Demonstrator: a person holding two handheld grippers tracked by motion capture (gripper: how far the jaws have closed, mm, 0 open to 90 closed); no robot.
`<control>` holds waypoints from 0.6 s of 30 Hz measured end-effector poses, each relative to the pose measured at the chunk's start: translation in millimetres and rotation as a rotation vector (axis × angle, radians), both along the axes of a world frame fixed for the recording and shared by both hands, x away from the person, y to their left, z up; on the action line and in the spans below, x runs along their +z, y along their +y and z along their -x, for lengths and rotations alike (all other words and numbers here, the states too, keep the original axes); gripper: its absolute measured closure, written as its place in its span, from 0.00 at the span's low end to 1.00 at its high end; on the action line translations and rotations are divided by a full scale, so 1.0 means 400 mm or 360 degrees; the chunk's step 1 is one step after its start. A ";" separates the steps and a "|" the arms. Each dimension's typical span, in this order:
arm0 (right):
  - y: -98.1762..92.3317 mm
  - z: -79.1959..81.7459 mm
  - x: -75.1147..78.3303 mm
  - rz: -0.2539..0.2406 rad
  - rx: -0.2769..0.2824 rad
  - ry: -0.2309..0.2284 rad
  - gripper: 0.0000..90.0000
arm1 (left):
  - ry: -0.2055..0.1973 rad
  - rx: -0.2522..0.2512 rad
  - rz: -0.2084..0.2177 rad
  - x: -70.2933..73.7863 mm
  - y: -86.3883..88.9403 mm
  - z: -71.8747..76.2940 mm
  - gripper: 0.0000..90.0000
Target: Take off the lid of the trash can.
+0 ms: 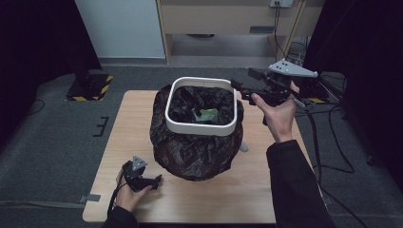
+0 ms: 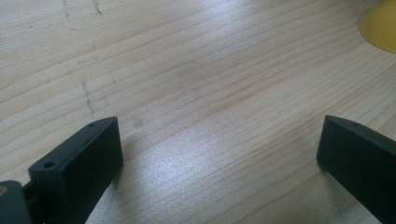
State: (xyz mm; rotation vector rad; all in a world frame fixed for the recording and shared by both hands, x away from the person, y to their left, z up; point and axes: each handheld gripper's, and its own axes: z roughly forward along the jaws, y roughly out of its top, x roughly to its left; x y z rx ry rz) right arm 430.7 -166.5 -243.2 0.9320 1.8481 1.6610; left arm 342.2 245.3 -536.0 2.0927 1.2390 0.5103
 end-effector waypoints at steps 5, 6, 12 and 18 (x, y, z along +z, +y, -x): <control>0.010 -0.008 0.008 0.0009 0.0006 0.0004 0.28 | 0.0001 -0.0001 -0.0001 0.000 0.000 0.000 0.00; 0.012 -0.009 0.009 0.0010 0.0012 0.0011 0.27 | 0.0001 -0.0003 -0.0003 0.000 0.000 0.000 0.00; 0.033 -0.021 0.023 0.0016 0.0046 0.0023 0.27 | -0.0002 0.0006 0.0007 0.000 -0.001 0.000 0.00; 0.057 -0.029 0.022 0.0042 0.0057 0.0027 0.27 | -0.0003 0.0006 0.0007 0.000 -0.001 0.000 0.00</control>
